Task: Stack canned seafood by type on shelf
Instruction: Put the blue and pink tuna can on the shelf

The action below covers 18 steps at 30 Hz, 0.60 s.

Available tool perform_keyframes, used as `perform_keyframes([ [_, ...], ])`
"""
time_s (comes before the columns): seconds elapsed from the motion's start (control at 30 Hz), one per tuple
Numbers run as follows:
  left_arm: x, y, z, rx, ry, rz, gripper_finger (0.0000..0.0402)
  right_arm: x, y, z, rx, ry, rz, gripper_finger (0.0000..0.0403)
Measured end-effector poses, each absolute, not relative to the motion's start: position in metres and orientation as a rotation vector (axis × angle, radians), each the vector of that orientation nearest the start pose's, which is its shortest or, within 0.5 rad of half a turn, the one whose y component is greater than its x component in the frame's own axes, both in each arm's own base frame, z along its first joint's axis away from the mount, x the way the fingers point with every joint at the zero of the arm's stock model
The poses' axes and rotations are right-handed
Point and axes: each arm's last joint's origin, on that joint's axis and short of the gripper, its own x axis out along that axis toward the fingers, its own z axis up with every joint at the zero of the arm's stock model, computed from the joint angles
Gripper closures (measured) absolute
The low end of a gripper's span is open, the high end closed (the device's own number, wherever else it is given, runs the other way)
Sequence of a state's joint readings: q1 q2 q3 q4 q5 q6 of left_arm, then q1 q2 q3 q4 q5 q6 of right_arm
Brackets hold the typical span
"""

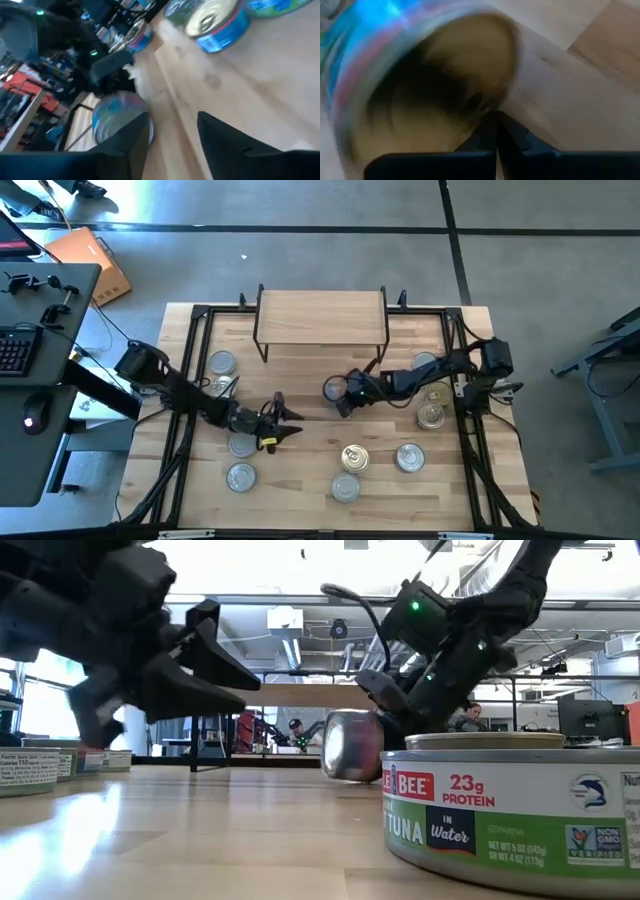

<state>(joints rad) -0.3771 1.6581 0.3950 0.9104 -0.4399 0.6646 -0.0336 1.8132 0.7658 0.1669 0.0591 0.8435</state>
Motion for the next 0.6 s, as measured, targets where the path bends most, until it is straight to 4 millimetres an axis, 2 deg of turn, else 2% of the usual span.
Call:
perform_keyframes([
  [0.13,0.261,-0.081,0.118,0.835,0.352,-0.006,0.0207,0.32,-0.013,0.104,0.773,0.784,-0.444,0.0401],
  [0.3,0.278,-0.074,0.113,0.835,0.387,0.077,0.0202,0.321,-0.013,0.104,0.768,0.775,-0.434,0.0402],
  [0.43,0.286,-0.061,0.112,0.721,0.426,0.26,0.0202,0.321,-0.01,0.105,0.739,0.778,-0.418,0.0402],
  [0.6,0.29,-0.04,0.11,0.539,0.434,0.298,0.0202,0.318,-0.002,0.111,0.664,0.806,-0.394,0.0402],
])
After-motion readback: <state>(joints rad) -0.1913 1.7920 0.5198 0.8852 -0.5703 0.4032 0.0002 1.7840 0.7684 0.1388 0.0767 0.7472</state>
